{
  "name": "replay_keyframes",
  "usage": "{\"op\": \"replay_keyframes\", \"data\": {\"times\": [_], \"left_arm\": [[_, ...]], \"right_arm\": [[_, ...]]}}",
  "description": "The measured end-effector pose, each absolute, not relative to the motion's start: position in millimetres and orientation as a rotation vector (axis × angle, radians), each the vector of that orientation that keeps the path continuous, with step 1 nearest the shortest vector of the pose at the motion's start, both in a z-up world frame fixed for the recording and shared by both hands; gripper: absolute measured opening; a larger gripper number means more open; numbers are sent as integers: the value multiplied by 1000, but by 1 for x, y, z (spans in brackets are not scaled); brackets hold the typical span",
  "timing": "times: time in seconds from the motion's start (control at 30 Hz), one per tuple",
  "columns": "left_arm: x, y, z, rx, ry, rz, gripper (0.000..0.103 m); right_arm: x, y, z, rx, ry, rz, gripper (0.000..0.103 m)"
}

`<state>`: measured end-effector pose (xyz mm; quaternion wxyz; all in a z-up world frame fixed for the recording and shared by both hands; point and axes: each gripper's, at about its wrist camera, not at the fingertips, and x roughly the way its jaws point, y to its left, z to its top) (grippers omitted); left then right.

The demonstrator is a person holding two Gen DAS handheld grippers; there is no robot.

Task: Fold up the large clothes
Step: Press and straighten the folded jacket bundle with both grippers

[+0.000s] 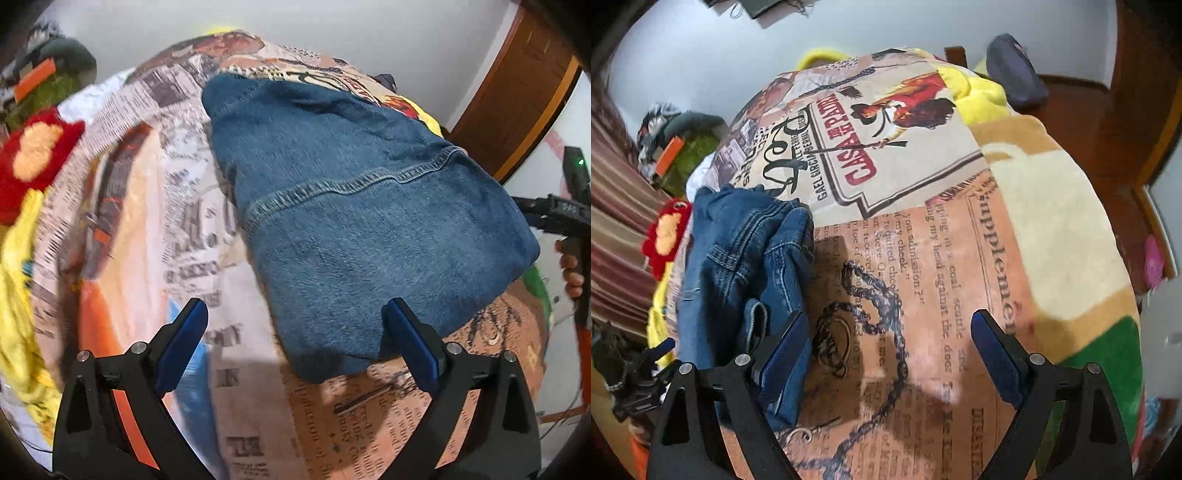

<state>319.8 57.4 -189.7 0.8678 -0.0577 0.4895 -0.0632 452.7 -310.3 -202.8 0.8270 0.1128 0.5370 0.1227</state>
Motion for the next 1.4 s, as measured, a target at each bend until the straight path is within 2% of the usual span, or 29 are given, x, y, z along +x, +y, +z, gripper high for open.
{"op": "replay_keyframes", "data": {"times": [0.33, 0.53, 0.7, 0.87, 1.07, 1.2, 1.4], "left_arm": [[357, 84, -158, -125, 962, -93, 98], [403, 75, -165, -101, 986, -138, 98], [445, 61, -188, -81, 1050, -182, 98], [486, 57, -207, -44, 1068, -173, 98], [527, 73, -206, -44, 1022, -35, 98], [535, 87, -203, -90, 1026, -6, 99], [507, 103, -179, -137, 976, 8, 99]], "right_arm": [[459, -237, -153, 66, 1006, 447, 89], [483, -176, -156, -35, 1034, 554, 89], [510, -138, -181, -170, 1100, 592, 89], [545, -134, -207, -228, 1159, 553, 89], [587, -148, -211, -127, 1188, 541, 89], [597, -150, -204, -110, 1166, 495, 89], [573, -159, -164, -128, 1019, 480, 90]]}}
